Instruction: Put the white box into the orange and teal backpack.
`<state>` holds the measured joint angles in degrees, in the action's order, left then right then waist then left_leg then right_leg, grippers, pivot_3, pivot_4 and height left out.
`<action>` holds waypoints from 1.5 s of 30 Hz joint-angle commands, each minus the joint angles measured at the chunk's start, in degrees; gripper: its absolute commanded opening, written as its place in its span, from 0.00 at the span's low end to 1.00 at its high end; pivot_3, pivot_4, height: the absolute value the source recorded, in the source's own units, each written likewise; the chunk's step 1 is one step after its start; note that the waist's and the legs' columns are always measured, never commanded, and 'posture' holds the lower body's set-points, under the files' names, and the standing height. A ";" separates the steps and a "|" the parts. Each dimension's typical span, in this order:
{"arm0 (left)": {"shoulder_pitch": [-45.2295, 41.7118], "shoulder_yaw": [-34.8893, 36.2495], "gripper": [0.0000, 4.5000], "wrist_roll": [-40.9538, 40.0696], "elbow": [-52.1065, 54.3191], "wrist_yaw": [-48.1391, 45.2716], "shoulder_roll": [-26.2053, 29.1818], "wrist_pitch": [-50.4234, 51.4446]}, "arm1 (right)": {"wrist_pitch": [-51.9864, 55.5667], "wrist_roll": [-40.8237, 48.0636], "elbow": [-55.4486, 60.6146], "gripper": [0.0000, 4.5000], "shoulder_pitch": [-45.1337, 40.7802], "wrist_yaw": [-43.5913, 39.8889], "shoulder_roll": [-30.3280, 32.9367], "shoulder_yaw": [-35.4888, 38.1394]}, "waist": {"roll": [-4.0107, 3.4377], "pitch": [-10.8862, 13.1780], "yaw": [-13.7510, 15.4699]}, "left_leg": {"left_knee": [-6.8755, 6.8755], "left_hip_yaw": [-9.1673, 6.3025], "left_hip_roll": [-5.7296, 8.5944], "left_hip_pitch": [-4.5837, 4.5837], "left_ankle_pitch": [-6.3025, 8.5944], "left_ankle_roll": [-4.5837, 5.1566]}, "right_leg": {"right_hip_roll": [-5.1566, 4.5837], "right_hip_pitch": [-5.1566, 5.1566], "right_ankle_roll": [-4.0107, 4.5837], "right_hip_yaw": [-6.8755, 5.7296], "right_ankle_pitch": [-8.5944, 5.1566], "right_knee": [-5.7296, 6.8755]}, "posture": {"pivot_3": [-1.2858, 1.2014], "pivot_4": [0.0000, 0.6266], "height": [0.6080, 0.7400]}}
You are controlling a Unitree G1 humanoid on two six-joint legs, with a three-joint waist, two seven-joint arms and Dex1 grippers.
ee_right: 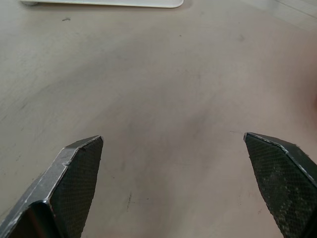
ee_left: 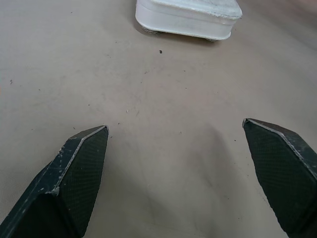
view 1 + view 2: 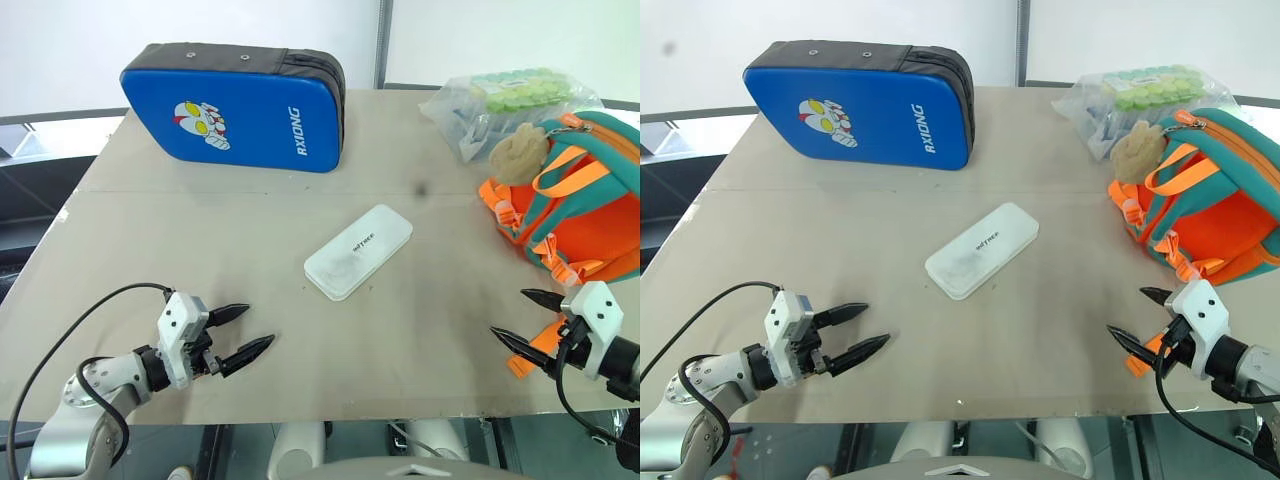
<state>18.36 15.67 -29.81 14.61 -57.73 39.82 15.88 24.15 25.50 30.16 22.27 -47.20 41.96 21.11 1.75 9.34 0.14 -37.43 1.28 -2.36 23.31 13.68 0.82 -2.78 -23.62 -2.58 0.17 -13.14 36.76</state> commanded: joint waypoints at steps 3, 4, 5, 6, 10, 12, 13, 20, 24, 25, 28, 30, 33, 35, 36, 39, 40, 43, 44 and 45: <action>-2.17 1.84 0.99 -2.33 5.40 6.88 -2.70 3.00 | 0.04 -0.43 -0.35 1.00 -10.84 5.49 -3.04 -3.77 | 0.04 0.01 -0.60 | -0.04 0.03 -0.04 -0.06 0.00 0.00 | 0.03 0.01 -0.01 0.07 0.01 0.01 | 0.52 0.24 1.00; -2.72 1.92 0.99 -2.54 6.36 8.31 -3.37 3.67 | 0.67 -0.90 -0.73 1.00 -13.64 6.53 -3.56 -5.10 | 0.02 0.02 -0.71 | -0.06 0.06 -0.12 -0.13 0.00 0.00 | 0.02 0.02 0.00 0.12 0.03 0.03 | 0.52 0.24 1.00; -3.18 2.00 0.99 -2.72 7.17 9.67 -4.01 4.41 | 1.19 -1.85 -1.36 1.00 -16.30 6.97 -3.61 -6.83 | 0.05 0.00 -0.70 | -0.07 0.06 -0.09 -0.17 0.00 0.00 | 0.02 0.04 0.01 0.17 0.04 0.05 | 0.52 0.24 1.00; -3.54 2.04 0.99 -2.89 7.84 10.79 -4.47 5.09 | 1.60 -2.50 -1.89 1.00 -18.32 7.37 -3.57 -8.16 | 0.04 -0.01 -0.69 | -0.06 0.05 -0.07 -0.29 0.00 0.00 | 0.03 0.11 0.01 0.18 0.04 0.08 | 0.52 0.24 1.00; -4.09 2.17 0.81 -6.39 11.53 16.48 -8.11 9.11 | 3.54 -3.73 -9.40 0.82 -31.68 6.56 -5.41 -16.08 | 0.03 0.00 -0.95 | 0.04 0.16 0.01 -0.36 0.00 0.00 | 0.06 0.15 0.21 0.30 0.15 0.07 | 0.52 0.24 1.00; -4.14 1.42 0.60 -6.88 13.31 19.88 -9.65 11.92 | 1.98 -7.23 -14.75 0.61 -37.68 7.77 -6.93 -19.57 | 0.04 -0.01 -0.93 | 0.07 0.19 0.02 -0.34 0.00 0.00 | 0.10 0.13 0.26 0.37 0.18 0.07 | 0.52 0.24 1.00; -4.16 0.40 0.48 -6.31 14.45 22.18 -10.45 13.46 | 0.77 -9.13 -18.22 0.48 -40.96 8.10 -7.83 -21.37 | 0.02 0.01 -0.88 | 0.10 0.18 0.02 -0.35 0.00 0.00 | 0.14 0.14 0.25 0.39 0.18 0.06 | 0.52 0.24 1.00; -7.34 -8.38 0.00 -2.84 18.80 38.04 -16.41 25.20 | -14.90 -24.03 -50.76 0.01 -63.50 12.51 -14.46 -31.01 | 0.03 0.02 -0.88 | 0.09 0.27 0.12 -0.35 -0.01 0.01 | 0.15 0.13 0.17 0.51 0.24 0.08 | 0.52 0.24 1.00; -11.48 -12.64 0.00 1.20 15.37 43.28 -19.39 27.14 | -24.56 -29.10 -71.87 0.01 -73.28 12.64 -18.64 -34.19 | 0.04 0.01 -0.73 | 0.09 0.52 0.12 -0.41 -0.01 0.01 | 0.17 0.17 0.18 0.49 0.25 0.15 | 0.52 0.24 1.00; -12.51 -13.29 0.00 1.95 14.22 43.88 -19.90 27.32 | -26.93 -30.30 -75.79 0.01 -74.68 11.41 -19.37 -35.21 | 0.02 0.00 -0.80 | 0.11 0.52 0.11 -0.41 -0.01 0.00 | 0.18 0.17 0.16 0.49 0.27 0.15 | 0.52 0.24 1.00; -16.52 -14.49 0.00 4.51 10.07 45.15 -20.92 26.52 | -30.22 -29.51 -81.47 0.01 -75.08 -1.87 -21.01 -37.56 | 0.00 0.00 -0.83 | 0.13 0.56 0.11 -0.41 -0.01 0.00 | 0.17 0.17 0.05 0.53 0.33 0.14 | 0.52 0.24 1.00; -19.14 -14.64 0.00 5.35 7.59 44.20 -20.46 25.65 | -29.47 -27.51 -81.33 0.01 -72.92 -11.42 -20.54 -37.82 | -0.08 -0.03 -0.78 | 0.15 0.63 0.12 -0.44 -0.01 0.00 | 0.14 0.18 0.03 0.58 0.34 0.14 | 0.52 0.24 1.00; -21.98 -13.89 0.00 5.70 4.79 42.48 -19.32 25.01 | -26.36 -24.28 -75.84 0.01 -68.63 -17.50 -18.98 -36.05 | -0.10 -0.11 -0.96 | 0.12 0.51 0.08 -0.65 -0.01 0.01 | 0.17 0.37 0.04 0.45 0.34 0.14 | 0.52 0.24 1.00; -23.41 -13.80 0.00 6.32 2.99 40.93 -17.99 24.23 | -21.75 -20.88 -68.31 0.01 -64.75 -19.31 -18.05 -34.06 | -0.11 -0.12 -1.01 | 0.12 0.50 0.07 -0.71 -0.01 0.01 | 0.18 0.41 0.08 0.45 0.31 0.18 | 0.52 0.24 1.00; -24.16 -13.80 0.00 6.71 1.94 40.08 -17.14 23.88 | -18.88 -18.98 -62.51 0.01 -61.79 -19.62 -17.34 -33.17 | -0.14 -0.13 -1.01 | 0.12 0.51 0.05 -0.72 -0.01 0.00 | 0.20 0.40 0.10 0.46 0.30 0.20 | 0.52 0.24 1.00; -25.61 -13.78 0.00 7.44 -0.89 37.08 -14.72 22.48 | -10.51 -15.01 -43.57 0.01 -51.50 -16.53 -15.67 -31.00 | -0.15 -0.14 -0.85 | 0.12 0.42 0.03 -0.70 -0.01 0.00 | 0.22 0.40 0.06 0.40 0.32 0.24 | 0.52 0.24 1.00; -25.74 -13.86 0.00 7.53 -1.59 35.86 -13.75 22.09 | -7.77 -14.19 -37.31 0.01 -47.72 -14.92 -15.19 -30.51 | -0.18 -0.16 -0.97 | 0.15 0.38 0.03 -0.67 -0.01 0.00 | 0.22 0.37 0.06 0.37 0.32 0.24 | 0.52 0.24 1.00; -25.15 -13.17 0.00 7.73 -4.64 31.85 -10.52 20.09 | -0.94 -12.63 -22.48 0.01 -37.53 -9.42 -14.69 -29.20 | -0.24 -0.19 -1.13 | 0.20 0.24 0.01 -0.60 -0.01 -0.01 | 0.24 0.25 0.05 0.45 0.31 0.27 | 0.52 0.24 1.00; -24.86 -12.19 0.00 7.29 -6.01 30.49 -9.40 19.66 | 0.56 -12.57 -19.32 0.01 -35.12 -7.75 -14.54 -28.90 | -0.26 -0.19 -1.24 | 0.20 0.19 0.00 -0.62 0.00 -0.01 | 0.26 0.24 0.06 0.48 0.31 0.27 | 0.52 0.24 1.00; -24.56 -10.28 0.00 5.22 -7.25 28.07 -8.27 20.12 | 1.66 -12.57 -16.87 0.01 -33.27 -6.09 -14.50 -28.55 | -0.26 -0.20 -1.45 | 0.20 0.20 0.01 -0.62 0.00 -0.01 | 0.26 0.19 0.16 0.54 0.25 0.27 | 0.52 0.24 1.00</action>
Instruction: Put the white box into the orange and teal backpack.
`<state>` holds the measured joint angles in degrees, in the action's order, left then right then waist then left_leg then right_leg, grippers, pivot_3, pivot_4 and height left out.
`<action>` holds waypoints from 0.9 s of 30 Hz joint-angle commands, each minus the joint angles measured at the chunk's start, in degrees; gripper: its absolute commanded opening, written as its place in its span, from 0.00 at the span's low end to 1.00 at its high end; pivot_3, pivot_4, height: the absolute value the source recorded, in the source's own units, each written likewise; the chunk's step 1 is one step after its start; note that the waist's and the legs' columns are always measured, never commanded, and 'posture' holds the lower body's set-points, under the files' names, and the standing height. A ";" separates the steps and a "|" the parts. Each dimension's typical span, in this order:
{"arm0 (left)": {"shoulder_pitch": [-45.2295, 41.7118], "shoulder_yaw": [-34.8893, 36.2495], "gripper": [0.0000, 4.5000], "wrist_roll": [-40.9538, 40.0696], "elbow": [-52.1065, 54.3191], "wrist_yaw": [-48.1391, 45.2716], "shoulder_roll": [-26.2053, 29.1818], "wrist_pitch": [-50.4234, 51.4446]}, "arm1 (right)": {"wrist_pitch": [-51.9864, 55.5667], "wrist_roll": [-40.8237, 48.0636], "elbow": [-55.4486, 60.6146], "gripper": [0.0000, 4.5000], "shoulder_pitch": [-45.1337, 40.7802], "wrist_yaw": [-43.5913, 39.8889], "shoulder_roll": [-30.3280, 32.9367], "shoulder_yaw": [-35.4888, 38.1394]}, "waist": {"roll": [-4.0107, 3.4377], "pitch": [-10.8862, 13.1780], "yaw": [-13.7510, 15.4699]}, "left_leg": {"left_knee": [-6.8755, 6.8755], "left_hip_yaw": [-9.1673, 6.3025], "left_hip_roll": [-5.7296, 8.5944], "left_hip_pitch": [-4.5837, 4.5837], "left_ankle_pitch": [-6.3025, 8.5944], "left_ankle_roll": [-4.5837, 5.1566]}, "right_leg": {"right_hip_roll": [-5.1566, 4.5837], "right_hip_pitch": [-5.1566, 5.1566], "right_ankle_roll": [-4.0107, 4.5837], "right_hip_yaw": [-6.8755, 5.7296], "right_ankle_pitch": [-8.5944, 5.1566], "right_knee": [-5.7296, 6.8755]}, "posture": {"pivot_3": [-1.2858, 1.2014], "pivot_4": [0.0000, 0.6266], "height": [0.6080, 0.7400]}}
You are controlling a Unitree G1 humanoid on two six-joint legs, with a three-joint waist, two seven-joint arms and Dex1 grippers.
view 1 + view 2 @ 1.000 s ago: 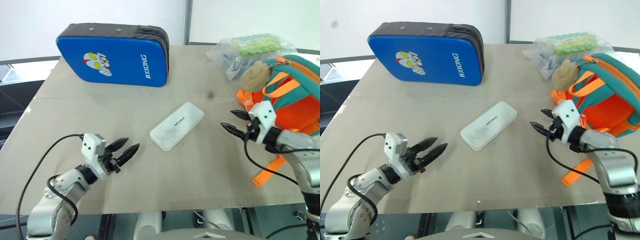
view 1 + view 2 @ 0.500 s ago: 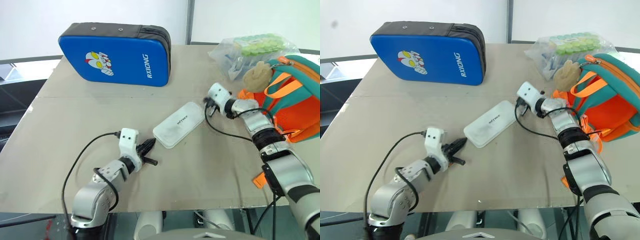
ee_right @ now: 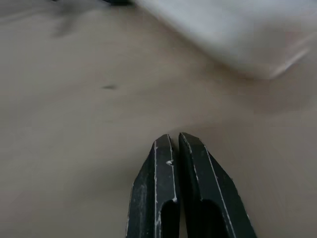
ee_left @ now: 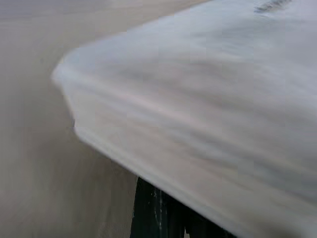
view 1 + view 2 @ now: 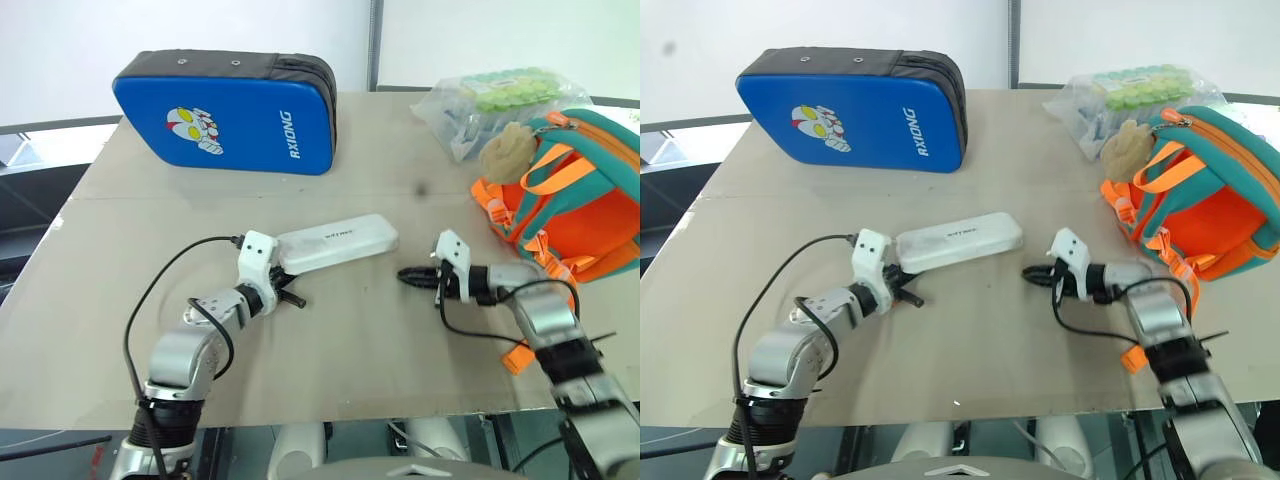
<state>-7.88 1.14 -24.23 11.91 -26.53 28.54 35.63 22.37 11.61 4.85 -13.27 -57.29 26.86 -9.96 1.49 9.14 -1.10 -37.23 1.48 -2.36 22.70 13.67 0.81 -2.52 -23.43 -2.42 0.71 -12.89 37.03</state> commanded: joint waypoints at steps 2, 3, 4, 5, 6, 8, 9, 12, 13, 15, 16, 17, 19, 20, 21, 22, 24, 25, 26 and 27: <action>1.98 7.32 0.11 -3.13 -6.97 -6.71 5.64 2.23 | 5.21 1.76 11.30 0.00 4.09 6.86 0.25 3.50 | 0.01 -0.01 -0.63 | -0.03 0.00 0.00 -0.05 0.00 0.00 | 0.04 -0.02 0.07 0.08 -0.06 0.01 | 0.52 0.24 1.00; 2.33 7.57 0.16 -3.03 -7.94 -8.71 7.65 2.23 | 5.91 1.99 12.19 0.00 4.41 7.95 0.19 3.94 | 0.05 -0.03 -0.94 | -0.07 -0.01 0.01 -0.06 0.00 0.00 | 0.06 -0.02 0.04 0.10 -0.08 0.01 | 0.52 0.24 1.00; 2.87 7.45 0.26 -2.10 -8.82 -10.43 9.92 1.25 | 6.20 1.95 12.66 0.00 4.45 8.71 0.40 4.28 | 0.07 -0.04 -1.18 | -0.07 -0.07 0.00 -0.09 0.00 0.00 | 0.12 -0.03 -0.01 0.13 -0.10 0.01 | 0.52 0.24 1.00; 3.20 7.72 0.38 -1.67 -9.53 -11.47 11.48 0.58 | 6.15 1.81 12.77 0.00 4.29 9.35 0.62 4.59 | 0.07 -0.04 -1.33 | -0.08 -0.11 0.00 -0.16 0.00 0.00 | 0.17 -0.03 0.02 0.19 -0.09 0.01 | 0.52 0.24 1.00; 3.68 8.46 0.48 -2.56 -9.75 -13.42 13.03 0.81 | 5.95 1.57 12.31 0.00 3.64 10.21 0.71 5.09 | 0.06 -0.06 -1.34 | -0.06 -0.17 0.00 -0.24 0.00 0.00 | 0.26 -0.03 0.05 0.26 -0.07 0.01 | 0.52 0.24 1.00; 5.68 10.06 0.69 -5.59 -8.91 -18.08 16.02 2.82 | 5.01 1.01 10.66 0.00 1.92 11.27 1.03 5.85 | 0.06 -0.06 -1.40 | 0.00 -0.20 -0.02 -0.32 0.00 -0.01 | 0.32 -0.03 0.08 0.30 -0.06 0.01 | 0.52 0.24 1.00; 6.84 11.11 0.74 -7.29 -8.39 -20.28 17.26 4.29 | 4.18 0.48 9.59 0.00 0.86 11.71 1.24 6.02 | 0.06 -0.05 -1.45 | 0.06 -0.20 -0.04 -0.33 0.00 -0.01 | 0.34 -0.05 0.09 0.31 -0.06 0.01 | 0.52 0.24 1.00; 6.37 16.02 0.99 -15.72 -8.84 -21.58 19.77 16.86 | 2.29 -0.84 5.54 0.00 -3.31 14.17 0.65 6.44 | 0.05 -0.04 -1.44 | 0.17 -0.14 -0.16 -0.25 0.01 -0.01 | 0.47 -0.23 0.11 0.40 -0.07 -0.01 | 0.52 0.24 1.00; 4.80 18.11 0.99 -19.60 -10.26 -21.40 20.30 22.85 | 1.51 -1.27 3.85 0.00 -5.12 14.51 0.51 6.11 | 0.02 -0.03 -1.36 | 0.20 -0.15 -0.16 -0.24 0.01 -0.01 | 0.49 -0.24 0.11 0.40 -0.07 -0.02 | 0.52 0.24 1.00; -0.92 22.39 0.99 -25.71 -15.04 -18.78 20.18 35.27 | -1.06 -3.27 -1.38 0.00 -10.68 15.26 -0.29 4.44 | 0.03 -0.02 -1.26 | 0.20 -0.17 -0.15 -0.15 0.01 -0.01 | 0.52 -0.28 0.10 0.35 -0.08 -0.03 | 0.52 0.24 1.00; -3.44 23.74 0.99 -27.47 -16.31 -17.22 19.72 39.90 | -2.43 -4.25 -4.37 0.00 -13.35 15.35 -0.75 3.61 | 0.06 0.02 -1.28 | 0.19 -0.17 -0.14 -0.11 0.01 -0.01 | 0.53 -0.29 0.10 0.30 -0.07 -0.03 | 0.52 0.24 1.00; -5.47 24.38 0.99 -28.83 -16.63 -15.94 19.13 44.25 | -4.69 -5.97 -8.00 0.00 -16.01 15.32 -0.96 2.33 | 0.10 0.06 -1.30 | 0.16 -0.17 -0.14 -0.04 0.01 -0.01 | 0.55 -0.31 0.08 0.25 -0.07 -0.04 | 0.52 0.24 1.00; -8.87 25.33 0.99 -29.37 -17.37 -12.54 17.14 51.23 | -8.66 -8.71 -15.45 0.00 -20.50 15.37 -1.53 0.39 | 0.16 0.09 -1.31 | 0.12 -0.21 -0.11 0.03 0.00 -0.01 | 0.54 -0.29 -0.04 0.24 0.00 -0.09 | 0.52 0.24 1.00; -10.63 26.09 0.99 -28.61 -18.25 -9.95 15.17 53.53 | -10.75 -9.99 -20.23 0.00 -23.07 15.45 -2.16 -0.57 | 0.17 0.10 -1.25 | 0.11 -0.21 -0.09 0.02 0.00 -0.01 | 0.52 -0.27 -0.08 0.26 0.03 -0.10 | 0.52 0.24 1.00; -12.13 27.06 0.99 -27.75 -19.21 -7.70 13.31 55.33 | -12.78 -11.36 -24.77 0.00 -25.40 15.67 -2.73 -1.55 | 0.20 0.10 -1.09 | 0.11 -0.22 -0.04 0.04 0.01 -0.01 | 0.48 -0.25 -0.14 0.26 0.07 -0.12 | 0.52 0.24 1.00; -13.18 27.45 0.99 -27.60 -20.23 -5.86 11.71 56.29 | -15.40 -13.51 -30.28 0.00 -28.16 16.22 -3.31 -3.02 | 0.21 0.09 -0.94 | 0.11 -0.21 0.02 0.09 0.00 -0.01 | 0.45 -0.24 -0.05 0.25 0.14 -0.14 | 0.52 0.24 1.00; -14.53 27.49 0.99 -28.10 -21.73 -2.99 9.28 56.87 | -19.77 -16.71 -40.04 0.00 -32.86 16.70 -4.69 -5.32 | 0.19 0.10 -0.75 | 0.12 -0.21 0.09 0.09 0.00 -0.02 | 0.35 -0.21 0.04 0.26 0.20 -0.17 | 0.52 0.24 1.00; -15.11 27.37 0.99 -28.05 -22.33 -1.57 8.25 56.87 | -21.52 -17.83 -44.56 0.00 -34.90 16.72 -5.50 -6.13 | 0.19 0.10 -0.63 | 0.13 -0.21 0.13 0.12 0.00 -0.02 | 0.29 -0.21 0.04 0.23 0.20 -0.17 | 0.52 0.24 1.00; -15.60 27.44 0.99 -27.77 -22.68 -0.32 7.22 56.87 | -23.05 -18.85 -48.51 0.00 -36.56 16.69 -6.18 -6.84 | 0.18 0.10 -0.46 | 0.13 -0.21 0.16 0.11 0.00 -0.03 | 0.25 -0.20 0.05 0.23 0.20 -0.17 | 0.52 0.24 1.00; -16.41 27.76 0.99 -27.03 -23.36 0.88 5.71 56.87 | -24.81 -20.13 -52.61 0.00 -38.07 16.02 -6.96 -8.02 | 0.18 0.10 -0.21 | 0.14 -0.21 0.20 0.11 0.00 -0.03 | 0.20 -0.19 0.05 0.21 0.20 -0.17 | 0.52 0.24 1.00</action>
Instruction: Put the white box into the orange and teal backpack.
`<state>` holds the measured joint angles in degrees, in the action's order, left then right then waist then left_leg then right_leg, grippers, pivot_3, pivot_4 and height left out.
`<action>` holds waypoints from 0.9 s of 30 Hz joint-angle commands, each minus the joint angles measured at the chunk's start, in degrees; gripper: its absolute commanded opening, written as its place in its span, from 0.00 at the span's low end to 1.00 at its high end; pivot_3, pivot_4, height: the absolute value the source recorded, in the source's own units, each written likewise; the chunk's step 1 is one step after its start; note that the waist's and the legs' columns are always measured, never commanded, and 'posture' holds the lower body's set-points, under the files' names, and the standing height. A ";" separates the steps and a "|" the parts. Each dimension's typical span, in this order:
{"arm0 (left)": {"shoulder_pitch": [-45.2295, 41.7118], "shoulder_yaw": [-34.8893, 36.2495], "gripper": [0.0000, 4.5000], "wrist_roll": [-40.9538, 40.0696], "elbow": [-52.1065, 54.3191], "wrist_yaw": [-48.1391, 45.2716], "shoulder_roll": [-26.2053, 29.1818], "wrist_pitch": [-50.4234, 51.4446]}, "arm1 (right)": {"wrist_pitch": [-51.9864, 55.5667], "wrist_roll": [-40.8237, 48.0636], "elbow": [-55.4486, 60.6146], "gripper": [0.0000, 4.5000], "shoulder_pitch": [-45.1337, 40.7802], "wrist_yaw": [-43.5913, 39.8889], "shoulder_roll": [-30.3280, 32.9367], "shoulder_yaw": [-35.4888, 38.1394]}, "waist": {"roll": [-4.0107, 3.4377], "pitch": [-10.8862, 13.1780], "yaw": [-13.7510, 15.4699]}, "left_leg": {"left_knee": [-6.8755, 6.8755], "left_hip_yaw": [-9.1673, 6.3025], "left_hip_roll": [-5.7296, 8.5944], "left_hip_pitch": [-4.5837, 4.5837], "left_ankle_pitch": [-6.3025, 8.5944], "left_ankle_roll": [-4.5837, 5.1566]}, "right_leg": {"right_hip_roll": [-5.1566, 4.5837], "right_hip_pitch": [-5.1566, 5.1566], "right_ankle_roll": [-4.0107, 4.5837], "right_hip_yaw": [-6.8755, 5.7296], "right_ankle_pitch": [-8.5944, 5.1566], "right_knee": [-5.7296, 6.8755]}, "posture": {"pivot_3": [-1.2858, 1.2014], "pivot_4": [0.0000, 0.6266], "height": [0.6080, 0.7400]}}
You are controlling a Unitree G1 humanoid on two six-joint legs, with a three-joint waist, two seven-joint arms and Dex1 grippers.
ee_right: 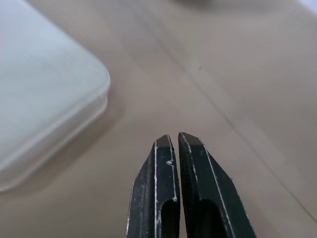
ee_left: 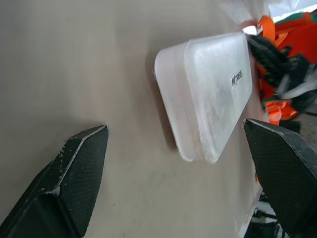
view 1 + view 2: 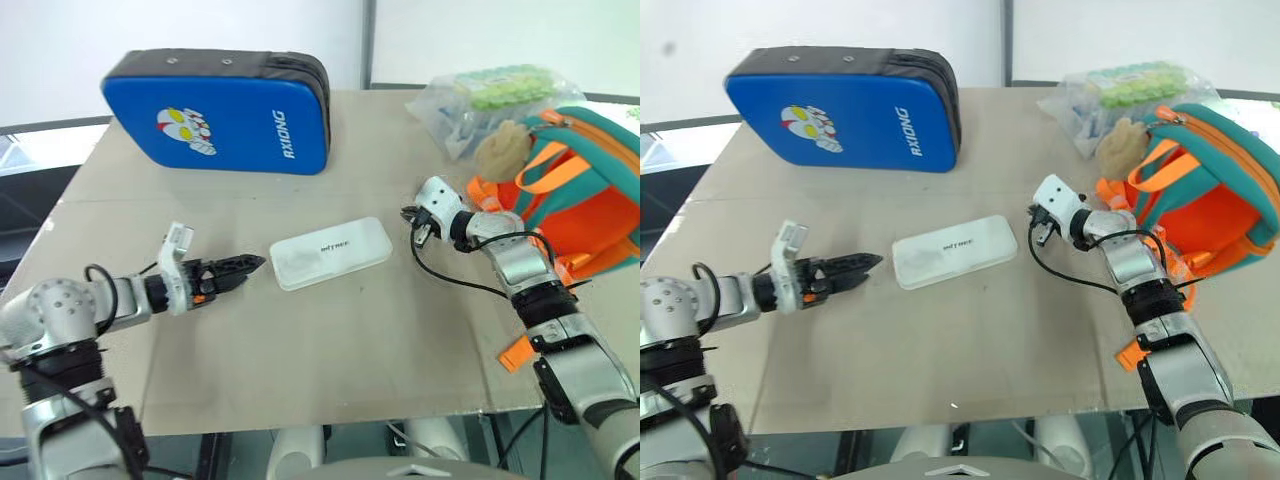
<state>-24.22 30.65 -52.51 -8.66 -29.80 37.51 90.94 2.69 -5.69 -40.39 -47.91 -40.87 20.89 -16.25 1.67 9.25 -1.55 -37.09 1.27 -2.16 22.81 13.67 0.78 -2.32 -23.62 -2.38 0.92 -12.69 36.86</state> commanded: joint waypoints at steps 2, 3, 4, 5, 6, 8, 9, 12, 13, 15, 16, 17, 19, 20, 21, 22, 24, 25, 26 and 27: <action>-1.17 -1.21 0.99 1.91 -4.20 5.86 -5.40 1.56 | -7.58 -3.92 -12.80 0.00 -5.16 -2.81 -2.55 -2.98 | -0.08 -0.08 0.60 | -0.02 -0.02 0.02 -0.06 0.00 -0.01 | -0.06 0.05 0.00 0.02 0.01 0.01 | 0.52 0.24 1.00; -1.45 -0.95 0.99 1.91 -4.76 6.45 -6.34 1.56 | -8.22 -3.61 -14.25 0.00 -5.47 -4.95 -3.47 -3.07 | -0.07 -0.12 0.71 | -0.05 -0.03 0.06 -0.15 0.00 -0.01 | -0.11 0.17 0.00 0.00 0.01 0.01 | 0.52 0.24 1.00; -1.46 -1.17 0.99 1.64 -5.15 6.72 -7.12 1.56 | -8.38 -2.60 -14.76 0.00 -5.50 -7.44 -4.66 -2.74 | -0.09 -0.16 0.74 | -0.07 -0.03 0.06 -0.20 -0.01 -0.01 | -0.12 0.22 0.00 -0.01 0.01 0.00 | 0.52 0.24 1.00; -1.27 -1.76 0.99 1.45 -5.10 6.76 -7.82 1.56 | -8.71 -1.55 -14.94 0.00 -5.44 -9.64 -5.88 -2.29 | -0.09 -0.20 0.74 | -0.09 -0.03 0.06 -0.34 -0.01 -0.01 | -0.13 0.37 0.00 -0.04 0.00 0.00 | 0.52 0.24 1.00; -1.09 -2.35 0.99 1.10 -5.10 6.63 -8.79 1.56 | -9.45 -0.82 -14.52 0.00 -5.11 -11.22 -7.08 -2.14 | -0.11 -0.21 0.66 | -0.09 -0.04 0.06 -0.54 -0.01 -0.01 | -0.15 0.55 0.04 -0.03 -0.02 0.00 | 0.52 0.24 1.00; -0.79 -2.86 0.99 1.06 -4.96 6.59 -10.05 1.56 | -10.75 -0.43 -13.78 0.00 -4.48 -12.68 -8.49 -1.95 | -0.23 -0.32 0.53 | -0.01 -0.10 0.05 -1.11 0.00 -0.01 | -0.19 1.09 0.20 -0.02 -0.13 -0.02 | 0.52 0.24 1.00; -0.60 -3.20 0.99 1.16 -4.81 6.43 -10.82 1.56 | -10.63 0.24 -12.66 0.00 -3.72 -13.38 -9.29 -1.61 | -0.26 -0.34 0.51 | -0.01 -0.13 0.05 -1.13 0.00 -0.01 | -0.19 1.11 0.20 -0.01 -0.13 -0.02 | 0.52 0.24 1.00; -0.40 -3.39 0.99 0.66 -4.22 6.25 -12.40 1.56 | -9.23 1.86 -8.75 0.00 -1.32 -15.46 -10.50 -0.97 | -0.48 -0.53 0.64 | -0.02 -0.17 0.05 -1.12 0.00 -0.02 | -0.22 1.10 0.15 -0.02 -0.10 0.00 | 0.52 0.24 1.00; -0.60 -2.93 0.99 0.37 -4.23 6.35 -12.94 1.56 | -8.82 2.08 -7.05 0.00 -0.26 -16.00 -10.55 -1.10 | -0.55 -0.57 0.73 | -0.02 -0.16 0.06 -1.10 0.00 -0.02 | -0.25 1.10 0.14 -0.02 -0.10 0.00 | 0.52 0.24 1.00; -0.69 -2.91 0.99 0.17 -3.91 6.19 -13.39 1.56 | -7.76 2.42 -3.89 0.00 1.71 -16.25 -10.68 -1.25 | -0.64 -0.62 0.80 | -0.01 -0.20 0.08 -1.07 0.00 -0.01 | -0.31 1.10 0.04 -0.04 -0.12 0.00 | 0.52 0.24 1.00; -0.54 -3.17 0.99 -0.09 -3.78 5.95 -13.45 1.56 | -7.24 2.52 -2.27 0.00 2.82 -15.83 -10.79 -1.14 | -0.64 -0.64 0.84 | -0.01 -0.20 0.11 -1.06 0.00 -0.01 | -0.34 1.10 0.02 -0.04 -0.14 0.00 | 0.52 0.24 1.00; -0.43 -3.37 0.99 -0.27 -3.68 5.76 -13.48 1.56 | -6.70 2.55 -0.95 0.00 3.65 -15.51 -10.86 -1.05 | -0.65 -0.65 0.85 | -0.01 -0.20 0.13 -1.05 0.00 -0.01 | -0.37 1.10 0.00 -0.04 -0.15 0.00 | 0.52 0.24 1.00; 0.37 -3.84 0.86 -0.86 -2.84 4.91 -13.60 1.56 | -5.85 2.79 1.84 0.00 5.10 -11.77 -10.86 0.90 | -0.68 -0.66 0.80 | 0.01 -0.18 0.18 -1.05 0.01 -0.01 | -0.44 1.09 -0.01 -0.02 -0.18 -0.02 | 0.52 0.24 1.00; 0.69 -3.90 0.80 -1.20 -2.44 4.54 -13.61 1.56 | -5.10 3.26 3.53 0.00 5.72 -10.16 -10.74 2.14 | -0.68 -0.66 0.79 | 0.03 -0.19 0.19 -1.05 0.01 -0.01 | -0.46 1.09 -0.02 -0.02 -0.19 -0.02 | 0.52 0.24 1.00; 0.85 -3.56 0.73 -1.29 -2.14 4.34 -13.72 1.56 | -4.09 3.88 6.20 0.00 6.74 -8.29 -10.40 3.71 | -0.68 -0.66 0.80 | 0.04 -0.19 0.19 -1.01 0.01 -0.01 | -0.47 1.06 -0.01 -0.02 -0.20 -0.04 | 0.52 0.24 1.00; 0.83 -3.03 0.60 -1.25 -2.09 4.22 -13.80 1.56 | -3.04 4.39 9.01 0.00 7.84 -6.89 -9.93 4.97 | -0.67 -0.64 0.86 | 0.05 -0.19 0.19 -0.95 0.01 -0.01 | -0.47 1.00 -0.02 -0.02 -0.20 -0.04 | 0.52 0.24 1.00; 0.57 -1.69 0.44 -0.98 -2.34 3.82 -13.95 1.56 | -0.52 5.32 16.45 0.00 11.09 -4.85 -8.34 7.31 | -0.60 -0.60 1.30 | 0.03 -0.30 0.20 -0.77 0.01 -0.01 | -0.51 0.91 -0.01 -0.12 -0.20 -0.07 | 0.52 0.24 1.00; 0.42 -1.03 0.35 -0.95 -2.53 3.61 -14.01 1.44 | 1.18 5.98 20.75 0.00 13.02 -4.04 -7.45 8.57 | -0.53 -0.56 1.50 | 0.01 -0.36 0.26 -0.68 0.01 -0.01 | -0.57 0.87 0.00 -0.27 -0.20 -0.09 | 0.52 0.24 1.00; 0.26 -0.52 0.28 -1.14 -2.56 3.27 -13.99 1.21 | 3.83 7.14 26.55 0.00 15.52 -3.07 -6.32 10.38 | -0.48 -0.54 1.52 | -0.02 -0.42 0.26 -0.57 0.01 -0.01 | -0.59 0.82 0.06 -0.33 -0.24 -0.09 | 0.52 0.24 1.00; 0.17 -0.21 0.24 -1.40 -2.45 2.99 -13.97 0.94 | 6.66 8.55 32.14 0.00 17.88 -2.31 -5.29 12.14 | -0.48 -0.54 1.43 | -0.02 -0.50 0.26 -0.52 0.01 -0.01 | -0.59 0.79 0.06 -0.35 -0.24 -0.09 | 0.52 0.24 1.00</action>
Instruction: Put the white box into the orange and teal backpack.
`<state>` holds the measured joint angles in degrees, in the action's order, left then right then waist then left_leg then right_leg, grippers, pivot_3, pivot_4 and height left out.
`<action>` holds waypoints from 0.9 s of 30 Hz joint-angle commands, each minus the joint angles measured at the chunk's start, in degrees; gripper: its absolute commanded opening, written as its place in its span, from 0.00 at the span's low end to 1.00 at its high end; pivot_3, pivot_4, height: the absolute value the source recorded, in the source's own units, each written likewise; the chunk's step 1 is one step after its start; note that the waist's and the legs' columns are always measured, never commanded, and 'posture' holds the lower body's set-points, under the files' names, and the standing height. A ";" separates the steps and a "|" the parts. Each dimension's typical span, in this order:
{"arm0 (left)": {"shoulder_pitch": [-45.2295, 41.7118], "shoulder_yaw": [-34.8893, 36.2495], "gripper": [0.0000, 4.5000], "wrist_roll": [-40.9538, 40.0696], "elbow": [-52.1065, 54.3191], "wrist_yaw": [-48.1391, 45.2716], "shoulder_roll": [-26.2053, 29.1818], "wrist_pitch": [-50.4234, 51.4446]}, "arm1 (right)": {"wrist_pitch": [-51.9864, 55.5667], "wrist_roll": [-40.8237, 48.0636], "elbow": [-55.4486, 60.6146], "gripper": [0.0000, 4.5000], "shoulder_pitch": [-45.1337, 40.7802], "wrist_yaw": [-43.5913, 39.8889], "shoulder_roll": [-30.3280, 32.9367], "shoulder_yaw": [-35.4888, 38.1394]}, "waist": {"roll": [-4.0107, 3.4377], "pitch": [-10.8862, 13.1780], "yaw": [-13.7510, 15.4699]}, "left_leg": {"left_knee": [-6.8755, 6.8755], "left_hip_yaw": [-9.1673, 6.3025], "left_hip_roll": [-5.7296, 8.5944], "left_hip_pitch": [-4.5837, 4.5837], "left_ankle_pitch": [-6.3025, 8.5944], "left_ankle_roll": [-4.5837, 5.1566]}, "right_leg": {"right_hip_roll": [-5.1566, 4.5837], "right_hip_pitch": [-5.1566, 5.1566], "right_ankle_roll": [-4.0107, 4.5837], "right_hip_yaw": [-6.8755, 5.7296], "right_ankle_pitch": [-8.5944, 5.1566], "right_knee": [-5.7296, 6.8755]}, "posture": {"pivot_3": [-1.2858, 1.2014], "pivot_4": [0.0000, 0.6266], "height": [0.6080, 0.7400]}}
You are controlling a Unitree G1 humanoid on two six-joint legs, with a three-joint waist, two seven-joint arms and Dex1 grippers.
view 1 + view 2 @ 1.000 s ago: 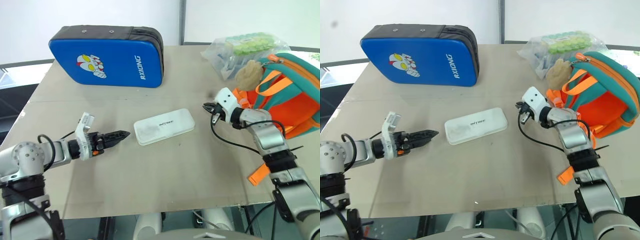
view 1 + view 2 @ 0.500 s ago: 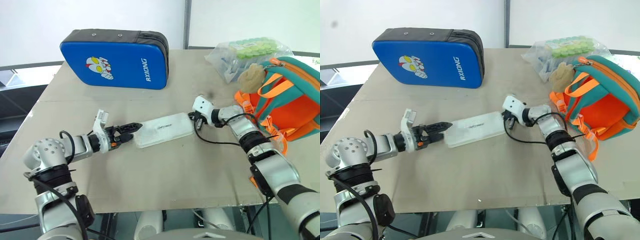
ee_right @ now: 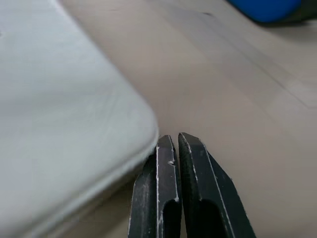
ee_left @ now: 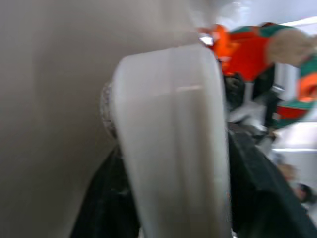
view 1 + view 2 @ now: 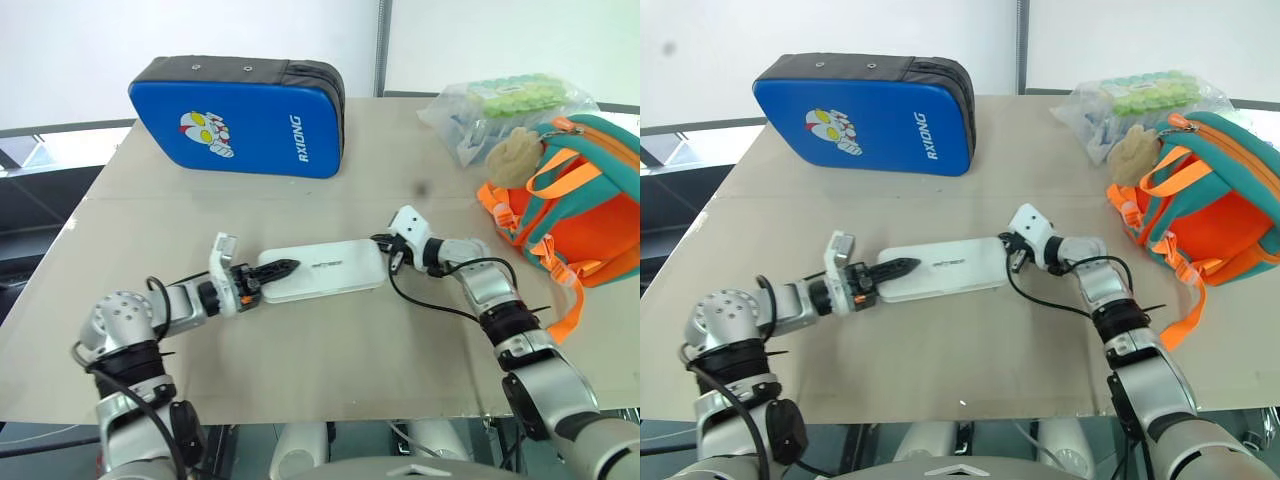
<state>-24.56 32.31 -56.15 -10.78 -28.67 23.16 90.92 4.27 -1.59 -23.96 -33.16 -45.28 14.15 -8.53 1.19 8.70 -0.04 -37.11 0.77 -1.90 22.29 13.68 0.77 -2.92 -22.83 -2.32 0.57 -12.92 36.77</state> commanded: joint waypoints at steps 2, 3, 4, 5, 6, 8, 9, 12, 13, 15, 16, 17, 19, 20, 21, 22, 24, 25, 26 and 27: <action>0.25 -1.43 0.23 1.69 0.17 1.60 0.16 0.16 | 13.84 9.79 27.31 0.00 7.69 3.10 3.05 8.52 | -0.01 0.00 -0.21 | 0.01 -0.03 0.01 0.18 0.00 0.00 | 0.00 -0.22 -0.01 0.00 0.00 0.01 | 0.52 0.24 1.00; -0.01 -0.94 0.23 1.37 0.35 1.63 -0.22 -0.39 | 17.81 13.80 33.38 0.00 10.19 2.74 4.10 10.77 | -0.02 0.01 0.01 | 0.00 -0.03 0.02 0.24 0.00 0.00 | 0.01 -0.29 -0.02 0.00 0.01 0.02 | 0.52 0.24 1.00; -0.20 -0.59 0.23 1.19 0.43 1.68 -0.51 -0.75 | 20.78 16.65 37.57 0.00 11.83 2.59 4.88 12.24 | 0.01 0.00 -0.01 | -0.01 -0.09 0.02 0.42 -0.01 0.01 | 0.00 -0.40 -0.03 -0.04 0.01 0.01 | 0.52 0.24 1.00; -0.43 -0.35 0.23 1.14 0.67 1.79 -0.99 -1.76 | 24.19 19.08 43.38 0.06 14.74 3.04 6.62 14.75 | 0.03 0.00 -0.01 | -0.02 -0.10 0.02 0.43 -0.01 0.01 | 0.01 -0.40 -0.05 -0.04 0.02 0.01 | 0.52 0.24 1.00; -0.77 -0.31 0.23 1.13 0.73 1.78 -1.49 -2.67 | 27.62 21.56 49.10 0.12 17.88 3.67 8.40 17.56 | 0.03 0.01 0.43 | -0.03 -0.09 0.02 0.45 -0.01 0.01 | 0.01 -0.41 -0.03 -0.06 0.01 0.00 | 0.52 0.24 1.00; -1.47 -0.64 0.23 0.89 1.00 1.26 -2.87 -4.88 | 35.96 28.94 60.05 0.26 24.19 5.66 11.41 24.84 | 0.07 0.04 0.73 | -0.01 -0.11 0.05 0.51 0.00 0.01 | 0.01 -0.44 -0.02 -0.09 -0.03 -0.02 | 0.52 0.24 1.00; -1.86 -0.77 0.23 0.87 0.74 1.26 -3.35 -5.32 | 38.72 31.95 63.21 0.34 26.02 6.27 12.50 27.29 | 0.04 0.07 1.06 | -0.01 -0.08 0.11 0.57 0.00 0.02 | 0.02 -0.47 -0.02 -0.10 -0.03 -0.05 | 0.52 0.24 1.00; -2.64 -3.02 0.23 1.77 0.48 0.92 -4.66 -7.64 | 44.83 37.48 67.83 0.67 27.93 12.09 14.42 35.56 | 0.21 0.18 0.71 | -0.02 -0.06 0.14 0.62 0.00 0.03 | -0.03 -0.51 -0.07 -0.11 -0.08 -0.06 | 0.52 0.24 1.00; -2.93 -3.86 0.23 2.00 0.44 0.64 -5.00 -8.19 | 46.52 38.44 68.12 0.78 27.93 14.49 14.74 38.08 | 0.24 0.19 0.68 | -0.06 -0.03 0.16 0.59 0.00 0.03 | -0.03 -0.51 -0.08 -0.07 -0.08 -0.06 | 0.52 0.24 1.00; -3.90 -4.81 0.23 2.03 -0.15 0.49 -5.73 -8.80 | 49.60 42.35 68.19 0.98 28.43 17.71 15.00 42.95 | 0.32 0.23 0.69 | -0.10 0.00 0.18 0.57 -0.01 0.04 | -0.03 -0.52 -0.10 -0.06 -0.08 -0.06 | 0.52 0.24 1.00; -4.39 -5.38 0.23 2.31 -0.66 0.46 -5.90 -9.33 | 50.97 45.27 67.96 0.98 28.58 19.40 14.58 45.17 | 0.36 0.25 0.70 | -0.10 -0.01 0.18 0.57 -0.01 0.04 | -0.03 -0.52 -0.09 -0.06 -0.08 -0.06 | 0.52 0.24 1.00; -4.75 -6.02 0.23 2.67 -1.03 0.31 -5.90 -9.90 | 51.79 47.50 67.69 0.98 28.55 20.98 14.17 46.71 | 0.36 0.25 0.70 | -0.10 -0.01 0.18 0.58 -0.01 0.04 | -0.03 -0.52 -0.09 -0.06 -0.08 -0.06 | 0.52 0.24 1.00; -5.31 -7.10 0.23 3.12 -1.74 -0.30 -5.65 -10.79 | 52.33 50.05 66.91 0.98 28.15 24.20 13.46 48.13 | 0.37 0.26 0.69 | -0.06 -0.01 0.19 0.60 -0.01 0.05 | 0.00 -0.54 -0.07 -0.06 -0.08 -0.06 | 0.52 0.24 1.00; -5.57 -7.59 0.23 3.29 -1.90 -0.60 -5.40 -11.16 | 52.13 50.76 66.53 0.98 27.99 25.51 13.21 48.32 | 0.36 0.26 0.69 | -0.04 0.00 0.19 0.64 -0.01 0.05 | 0.02 -0.57 -0.06 -0.06 -0.08 -0.06 | 0.52 0.24 1.00; -5.77 -8.01 0.23 3.45 -2.02 -0.86 -5.15 -11.55 | 51.84 51.27 66.25 0.98 28.01 26.56 13.24 48.32 | 0.36 0.26 0.69 | 0.00 0.01 0.19 0.71 -0.01 0.05 | 0.03 -0.64 -0.06 -0.03 -0.08 -0.06 | 0.52 0.24 1.00; -6.04 -8.25 0.23 3.69 -2.34 -1.04 -4.87 -12.04 | 51.67 51.47 65.91 0.98 28.37 27.35 13.57 48.22 | 0.36 0.26 0.69 | 0.02 0.03 0.20 0.75 -0.01 0.05 | 0.05 -0.69 -0.07 0.00 -0.08 -0.07 | 0.52 0.24 1.00; -6.44 -8.37 0.23 4.00 -2.97 -1.17 -4.40 -12.77 | 51.43 51.46 65.48 0.98 29.47 27.95 14.71 48.02 | 0.36 0.26 0.69 | 0.03 0.07 0.20 0.81 0.00 0.06 | 0.06 -0.73 -0.09 0.02 -0.10 -0.08 | 0.52 0.24 1.00; -6.54 -8.55 0.23 4.10 -3.18 -1.32 -4.09 -13.06 | 51.28 50.99 65.22 0.98 30.25 28.03 15.51 47.94 | 0.36 0.26 0.73 | 0.03 0.12 0.21 0.84 0.00 0.06 | 0.07 -0.75 -0.12 0.02 -0.11 -0.09 | 0.52 0.24 1.00; -6.47 -8.70 0.23 4.01 -3.00 -1.45 -3.79 -13.09 | 51.41 50.26 64.88 0.98 31.35 28.17 16.64 47.96 | 0.37 0.26 0.73 | 0.02 0.16 0.23 0.90 0.00 0.07 | 0.07 -0.77 -0.13 -0.01 -0.12 -0.11 | 0.52 0.24 1.00; -6.47 -8.81 0.23 3.91 -2.93 -1.53 -3.57 -13.11 | 51.43 49.68 64.39 0.98 32.39 28.17 17.75 47.96 | 0.39 0.27 0.69 | 0.01 0.18 0.24 0.94 0.01 0.07 | 0.07 -0.77 -0.14 -0.03 -0.12 -0.13 | 0.52 0.24 1.00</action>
<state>-30.77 23.83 -53.56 -14.22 -30.80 18.13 79.33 56.20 48.94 40.75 -1.79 -17.71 30.43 38.18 1.58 8.98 0.65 -37.11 0.95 -1.66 23.25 13.69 0.84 -2.84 -23.62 -2.46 0.53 -13.05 36.63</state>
